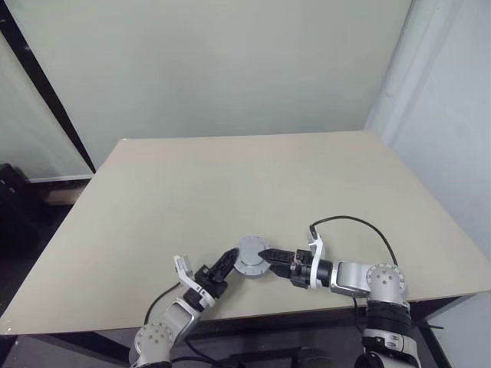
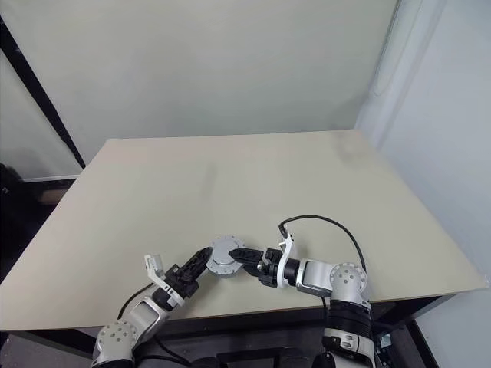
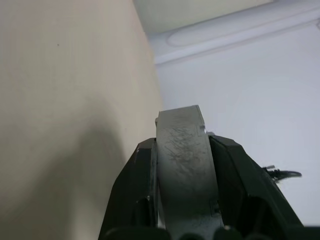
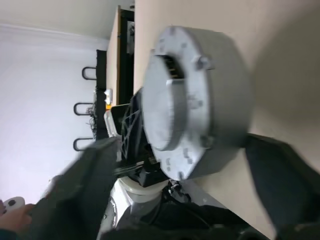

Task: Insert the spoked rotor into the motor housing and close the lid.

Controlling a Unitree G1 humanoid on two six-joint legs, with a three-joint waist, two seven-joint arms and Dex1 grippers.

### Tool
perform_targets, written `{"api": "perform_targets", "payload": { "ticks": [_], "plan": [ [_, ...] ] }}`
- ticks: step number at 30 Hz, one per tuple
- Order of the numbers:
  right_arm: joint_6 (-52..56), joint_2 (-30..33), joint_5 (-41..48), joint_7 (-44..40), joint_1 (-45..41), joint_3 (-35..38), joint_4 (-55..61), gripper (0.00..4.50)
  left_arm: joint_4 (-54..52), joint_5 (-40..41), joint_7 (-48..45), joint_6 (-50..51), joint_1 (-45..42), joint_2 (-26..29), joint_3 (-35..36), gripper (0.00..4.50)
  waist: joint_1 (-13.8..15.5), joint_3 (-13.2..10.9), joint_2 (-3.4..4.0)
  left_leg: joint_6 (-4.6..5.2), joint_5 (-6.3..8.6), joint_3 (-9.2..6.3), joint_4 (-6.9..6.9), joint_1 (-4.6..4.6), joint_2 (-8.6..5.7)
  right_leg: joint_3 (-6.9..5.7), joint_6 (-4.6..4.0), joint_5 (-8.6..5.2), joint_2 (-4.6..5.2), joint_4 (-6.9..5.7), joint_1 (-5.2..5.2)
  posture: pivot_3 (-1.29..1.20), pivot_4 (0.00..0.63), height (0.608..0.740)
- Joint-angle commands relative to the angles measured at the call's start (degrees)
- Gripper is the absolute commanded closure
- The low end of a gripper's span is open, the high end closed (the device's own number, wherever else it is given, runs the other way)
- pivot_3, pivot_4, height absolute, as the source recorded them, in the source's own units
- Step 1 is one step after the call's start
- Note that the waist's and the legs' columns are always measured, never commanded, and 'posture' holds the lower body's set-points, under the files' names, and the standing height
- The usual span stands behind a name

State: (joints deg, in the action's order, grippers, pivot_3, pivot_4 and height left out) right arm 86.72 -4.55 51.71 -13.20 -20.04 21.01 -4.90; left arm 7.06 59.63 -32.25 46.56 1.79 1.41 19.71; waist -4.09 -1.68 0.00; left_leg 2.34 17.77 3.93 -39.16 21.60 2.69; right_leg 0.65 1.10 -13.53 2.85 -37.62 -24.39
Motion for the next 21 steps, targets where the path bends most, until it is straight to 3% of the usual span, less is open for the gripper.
{"api": "perform_targets", "payload": {
  "ticks": [1, 21],
  "plan": [
    [-2.0, -0.2, 1.6, -1.6, -1.3, -0.3, 2.7, 0.00, -4.6, 2.6, 1.7, 0.3, -0.2, -1.1, 0.4, 3.36, 0.0, 0.0, 0.00, 0.00, 0.00, 0.00, 0.00, 0.00, 0.00, 0.00, 0.00, 0.00, 0.00, 0.00, 0.00, 0.00, 0.000, 0.740],
    [-15.7, 5.8, -5.8, -4.9, 2.8, -12.2, 5.2, 0.00, -14.9, 8.4, 14.1, -7.5, -2.4, -5.6, 5.3, 3.36, 0.0, 0.0, -0.04, 0.00, 0.00, 0.03, -0.06, 0.02, -0.05, 0.02, 0.01, 0.01, -0.01, 0.02, 0.04, 0.00, 0.000, 0.740]
  ]
}}
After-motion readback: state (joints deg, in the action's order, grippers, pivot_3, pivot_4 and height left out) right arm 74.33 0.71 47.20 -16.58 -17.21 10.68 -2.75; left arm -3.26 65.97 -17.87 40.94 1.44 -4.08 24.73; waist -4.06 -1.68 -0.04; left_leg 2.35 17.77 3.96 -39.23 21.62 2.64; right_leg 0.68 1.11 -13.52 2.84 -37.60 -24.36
